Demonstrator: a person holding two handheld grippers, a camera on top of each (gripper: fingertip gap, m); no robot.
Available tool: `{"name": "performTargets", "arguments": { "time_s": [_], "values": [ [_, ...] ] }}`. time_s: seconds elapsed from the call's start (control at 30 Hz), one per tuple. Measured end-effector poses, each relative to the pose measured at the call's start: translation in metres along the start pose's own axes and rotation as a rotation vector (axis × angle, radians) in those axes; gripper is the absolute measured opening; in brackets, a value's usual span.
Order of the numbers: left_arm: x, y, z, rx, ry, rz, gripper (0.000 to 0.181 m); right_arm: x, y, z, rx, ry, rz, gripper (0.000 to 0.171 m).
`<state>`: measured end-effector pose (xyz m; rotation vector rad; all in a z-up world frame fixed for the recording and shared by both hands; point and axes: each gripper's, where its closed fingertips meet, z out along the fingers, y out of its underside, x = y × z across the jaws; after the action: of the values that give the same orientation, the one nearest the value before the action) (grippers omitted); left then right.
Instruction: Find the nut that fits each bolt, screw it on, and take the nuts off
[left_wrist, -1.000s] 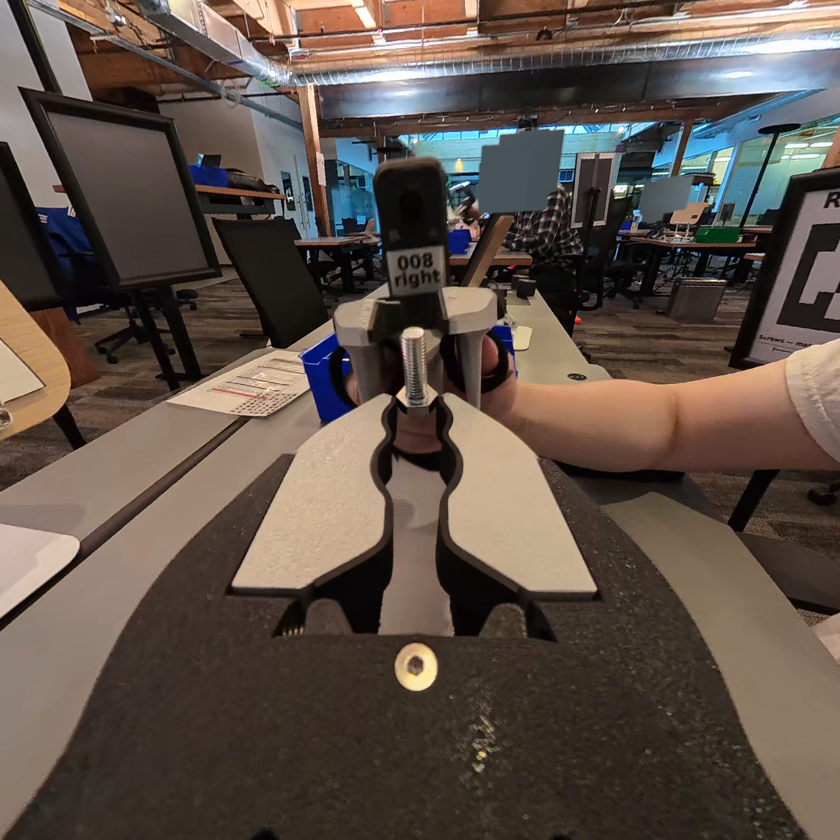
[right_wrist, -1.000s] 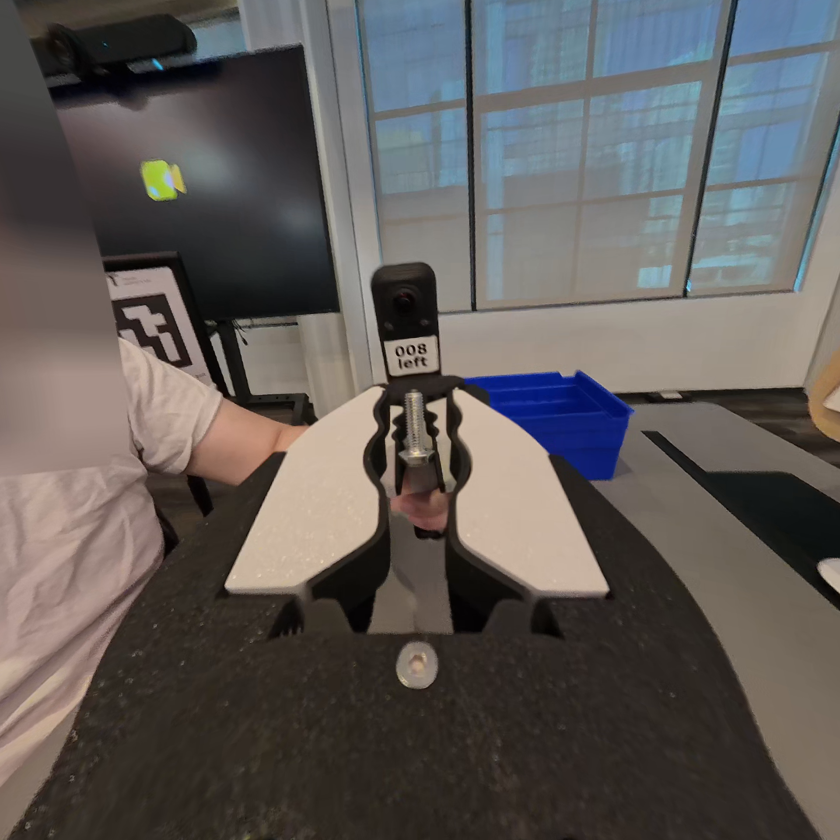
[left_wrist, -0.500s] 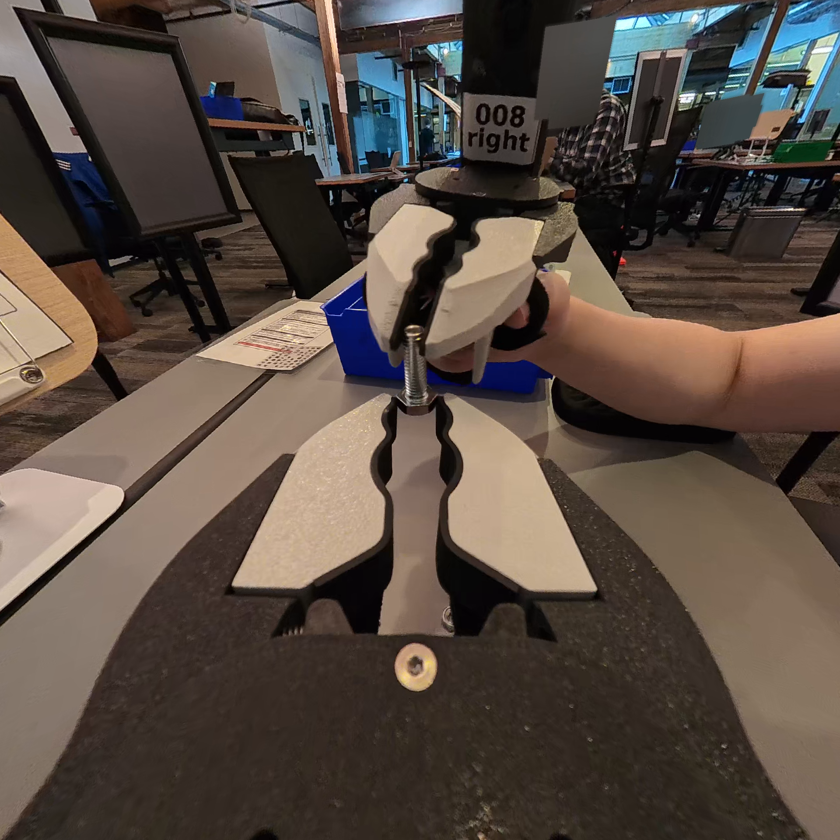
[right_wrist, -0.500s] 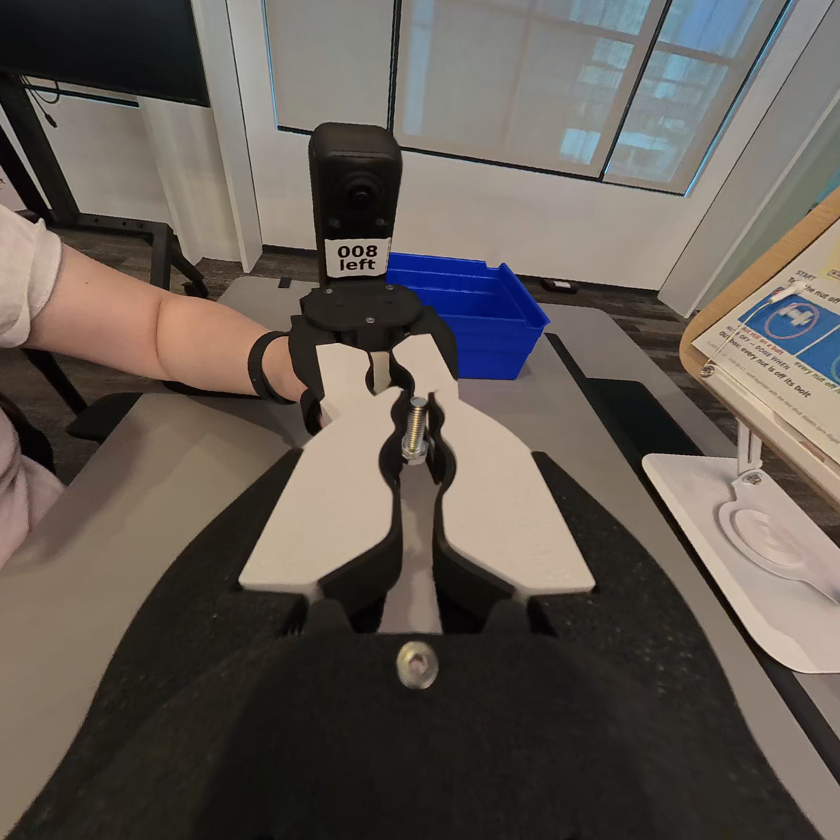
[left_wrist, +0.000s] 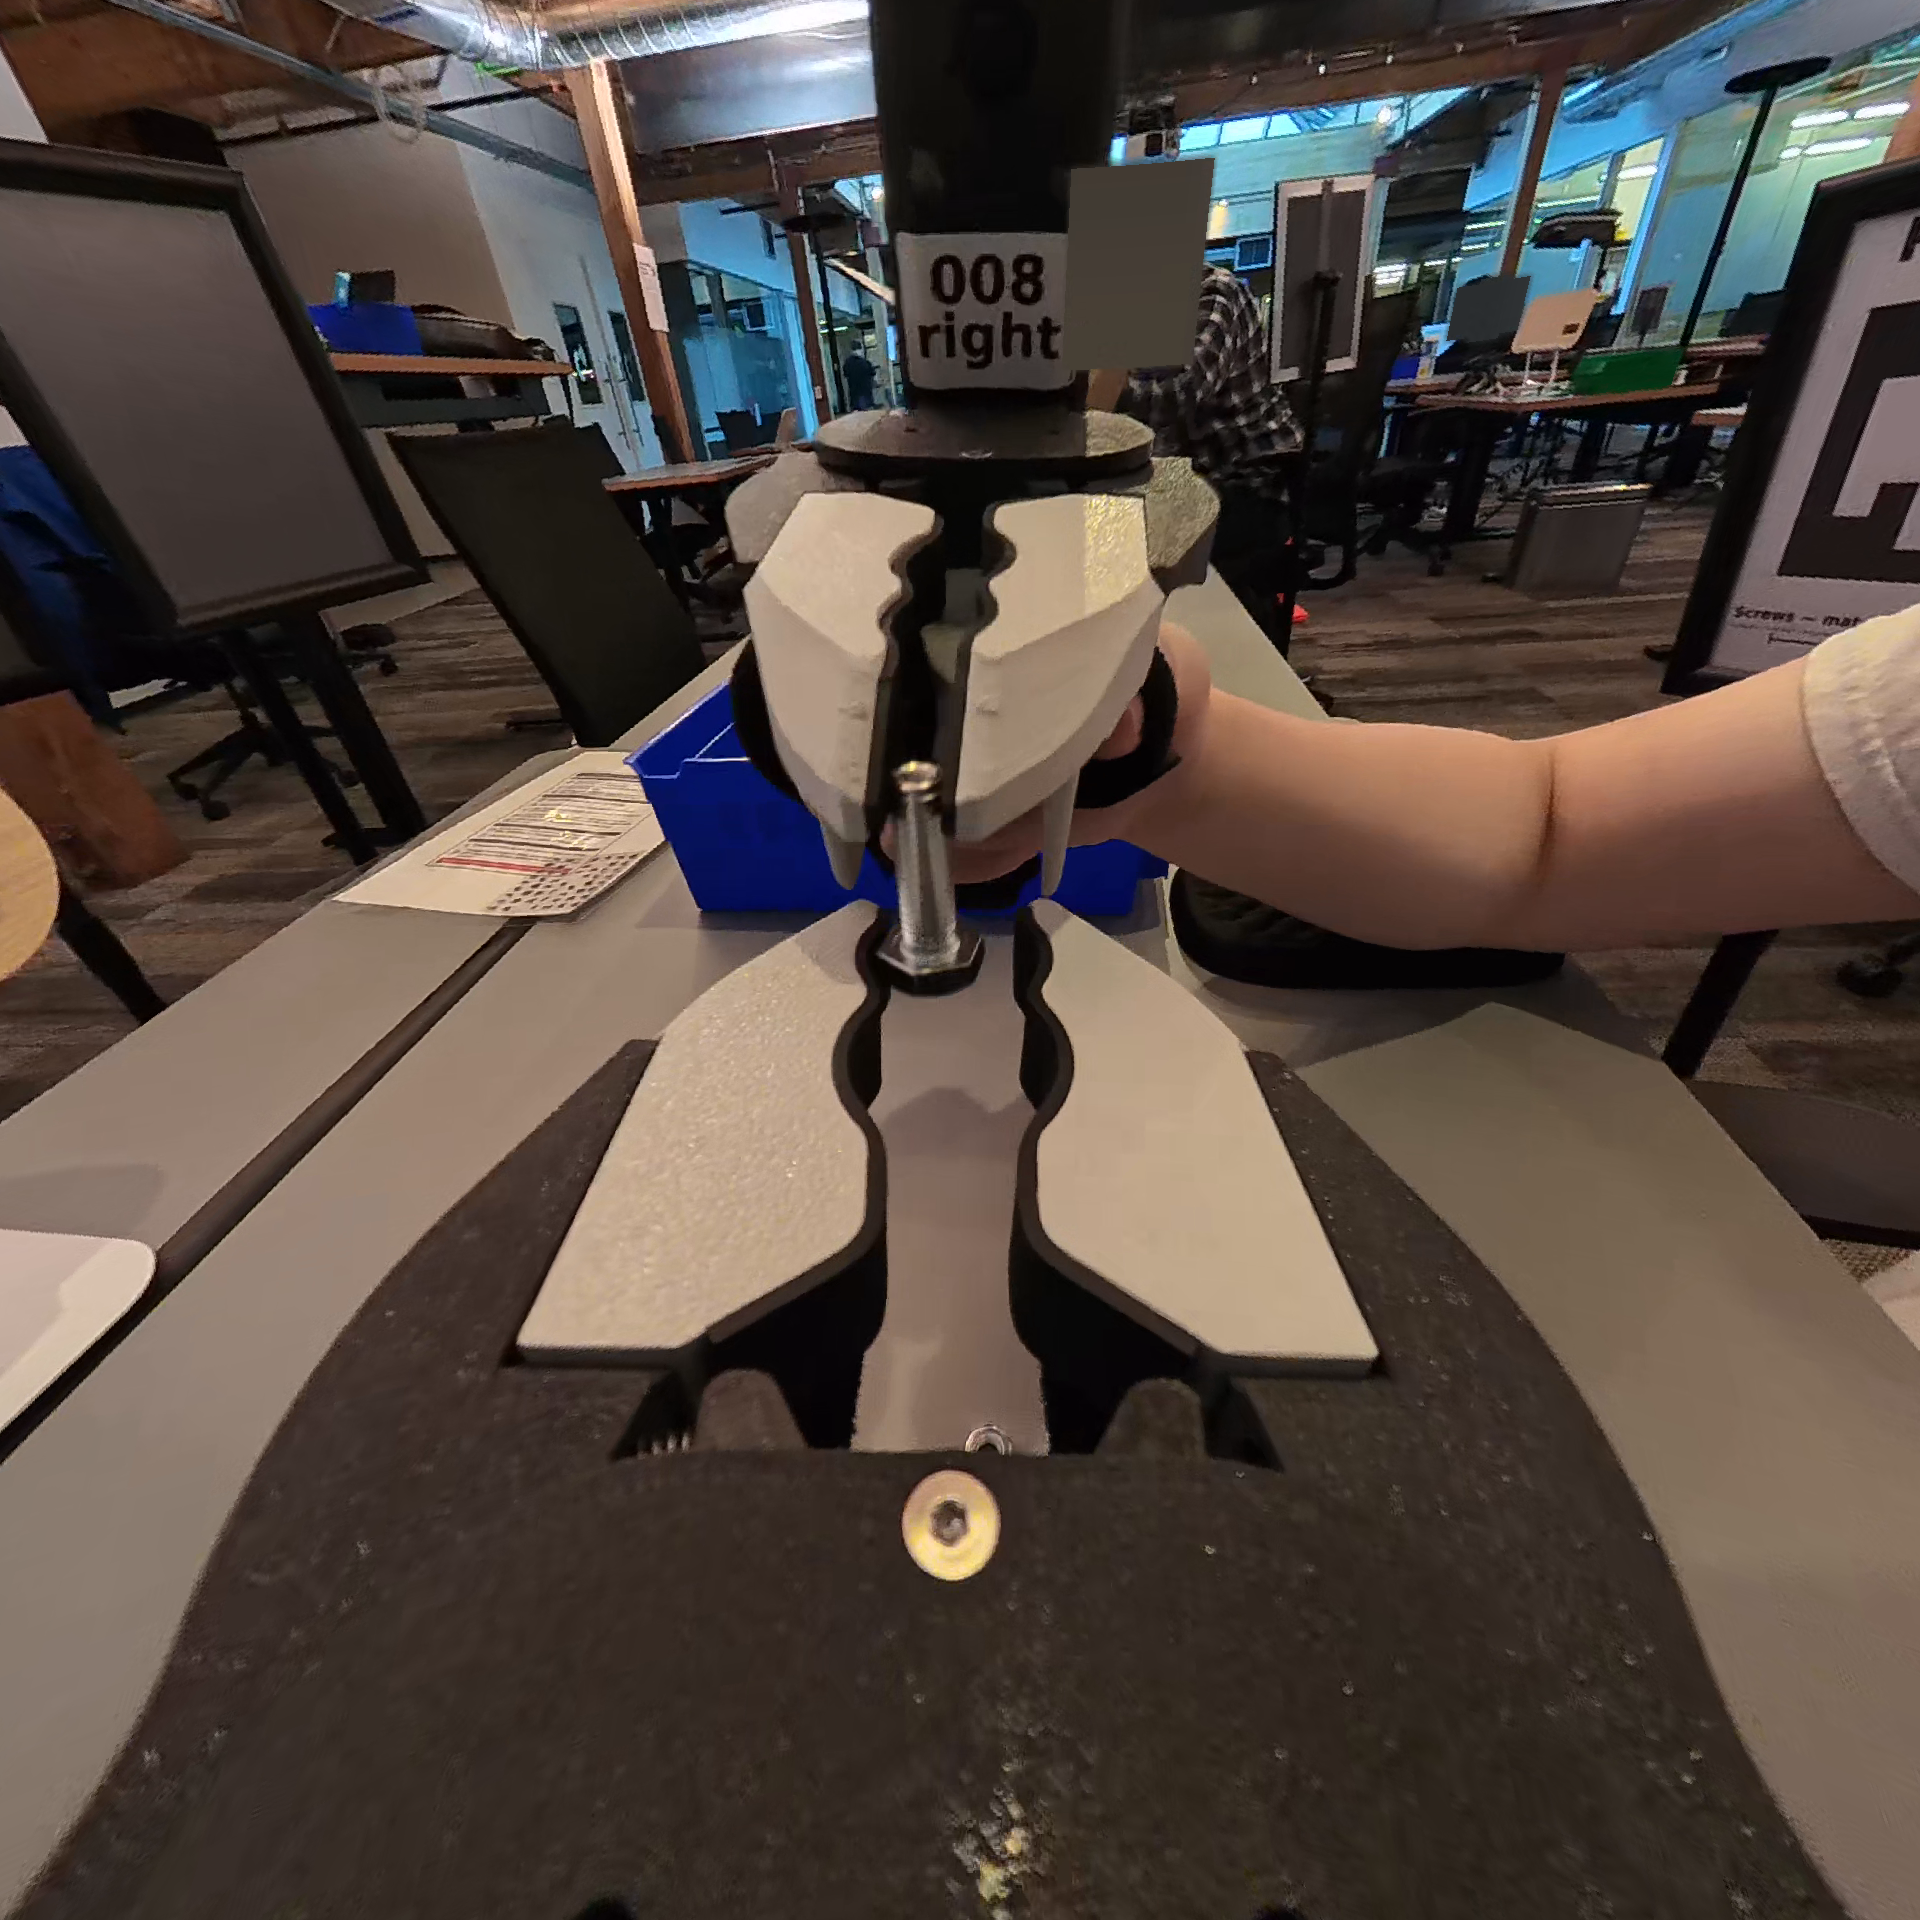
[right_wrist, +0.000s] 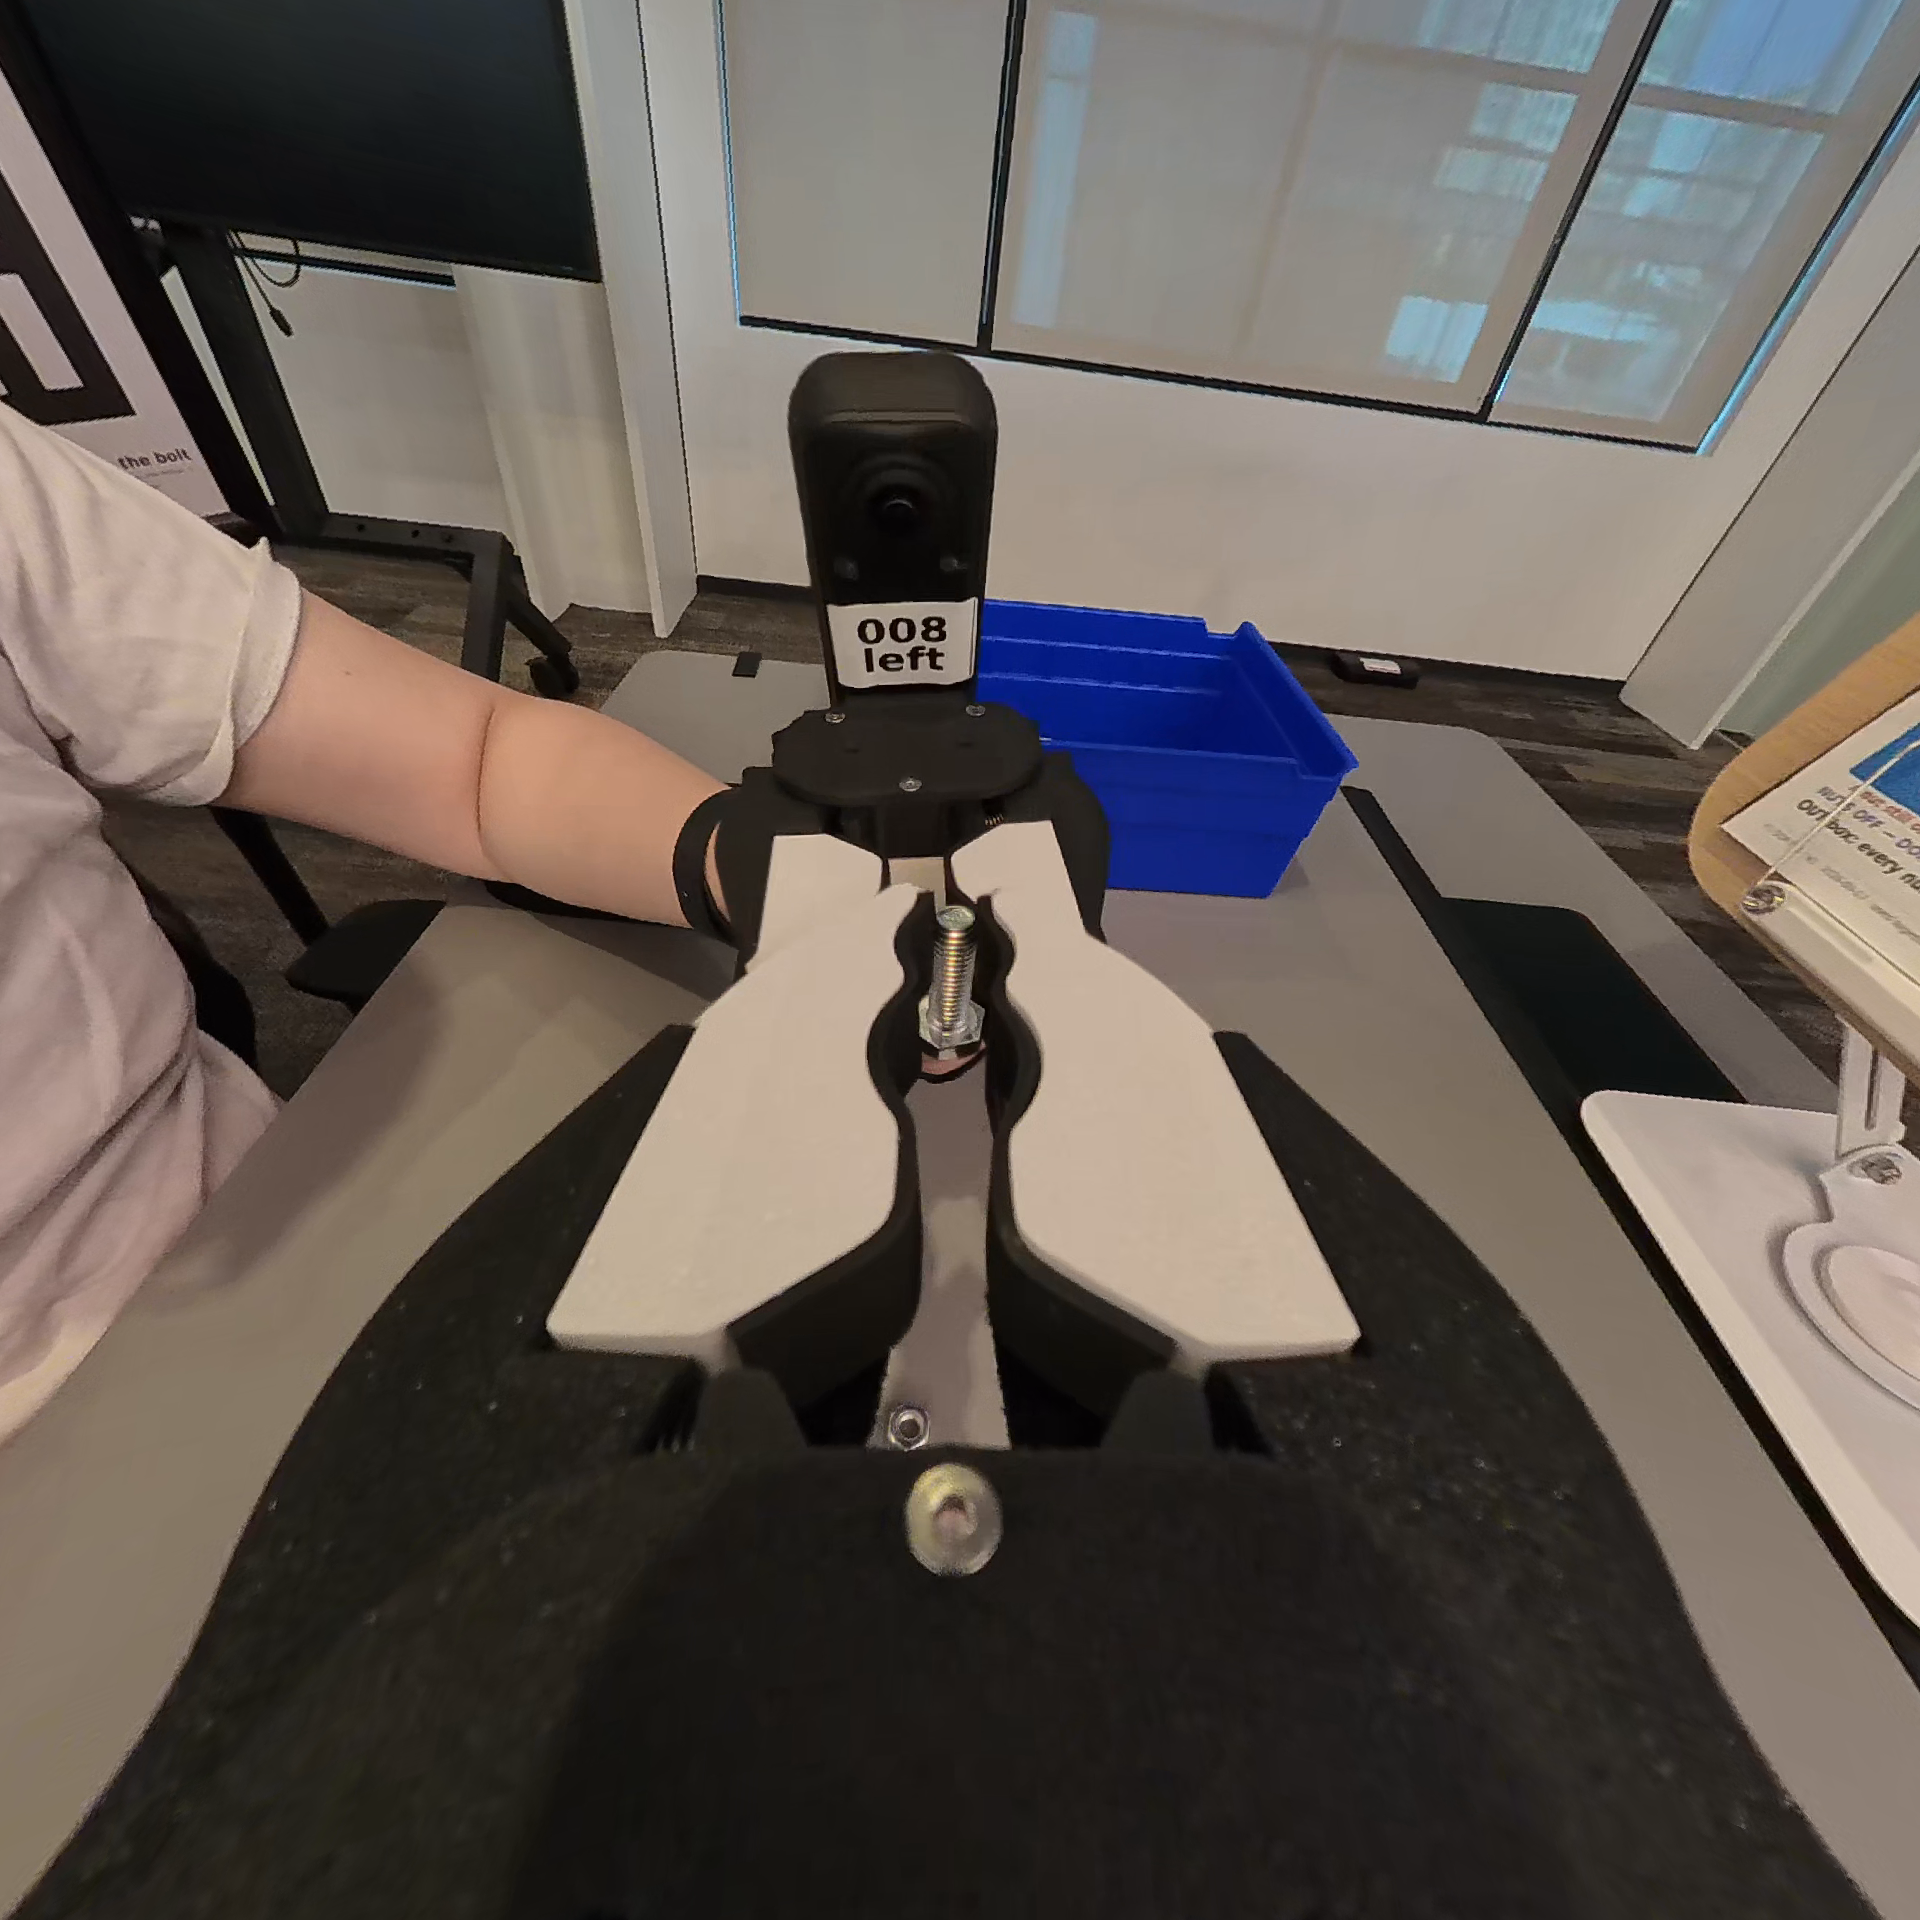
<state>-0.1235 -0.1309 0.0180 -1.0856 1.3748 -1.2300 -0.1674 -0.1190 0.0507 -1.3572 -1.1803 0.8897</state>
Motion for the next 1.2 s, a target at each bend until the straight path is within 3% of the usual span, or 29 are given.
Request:
{"name": "performTargets", "arguments": {
  "time_s": [0.37, 1.2],
  "values": [
    [0.005, -0.002, 0.000, 0.009, 0.014, 0.022, 0.011, -0.010, -0.002, 0.003, 0.012, -0.048, -0.034, 0.007],
    [0.015, 0.002, 0.003, -0.021, 0.063, 0.046, 0.010, -0.019, 0.003, -0.006, 0.020, -0.143, -0.064, 0.007]
  ]
}}
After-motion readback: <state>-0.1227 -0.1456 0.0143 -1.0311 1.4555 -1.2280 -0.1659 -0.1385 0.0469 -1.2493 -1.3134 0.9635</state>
